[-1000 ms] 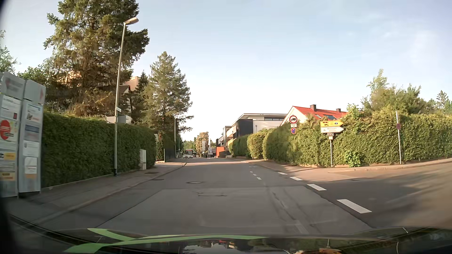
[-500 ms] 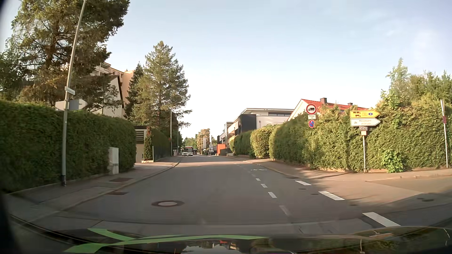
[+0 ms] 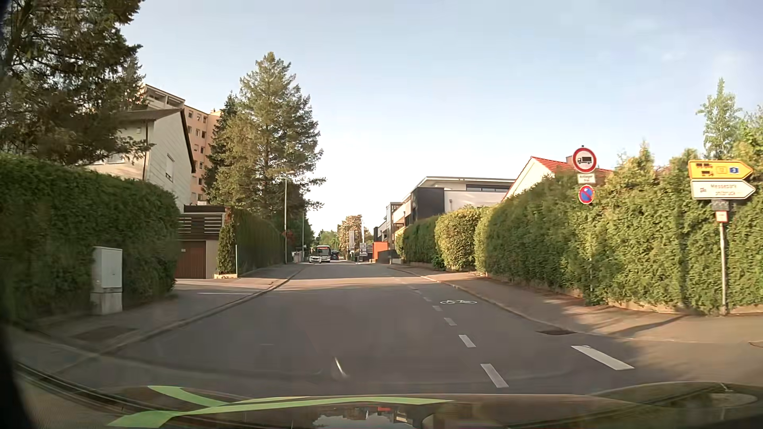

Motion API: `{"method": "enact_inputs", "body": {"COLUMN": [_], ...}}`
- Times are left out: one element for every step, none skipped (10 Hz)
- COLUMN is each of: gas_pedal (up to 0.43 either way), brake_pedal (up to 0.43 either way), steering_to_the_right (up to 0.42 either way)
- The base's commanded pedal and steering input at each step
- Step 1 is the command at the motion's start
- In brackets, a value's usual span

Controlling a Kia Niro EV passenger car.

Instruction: Follow the waypoints while adhering to traffic rules and regulations

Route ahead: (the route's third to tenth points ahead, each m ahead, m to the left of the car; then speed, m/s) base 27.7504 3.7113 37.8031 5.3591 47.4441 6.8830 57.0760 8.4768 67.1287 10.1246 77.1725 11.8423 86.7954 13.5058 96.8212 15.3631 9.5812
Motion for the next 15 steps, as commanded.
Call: {"method": "enact_inputs", "body": {"gas_pedal": [0.157, 0.157, 0.157, 0.157, 0.157, 0.169, 0.169, 0.169, 0.169, 0.169, 0.169, 0.169, 0.169, 0.169, 0.169], "brake_pedal": [0.000, 0.000, 0.000, 0.000, 0.000, 0.000, 0.000, 0.000, 0.000, 0.000, 0.000, 0.000, 0.000, 0.000, 0.000], "steering_to_the_right": [-0.021, -0.022, -0.022, -0.023, -0.025, -0.028, -0.029, -0.030, -0.030, -0.030, -0.030, -0.031, -0.031, -0.031, -0.031]}}
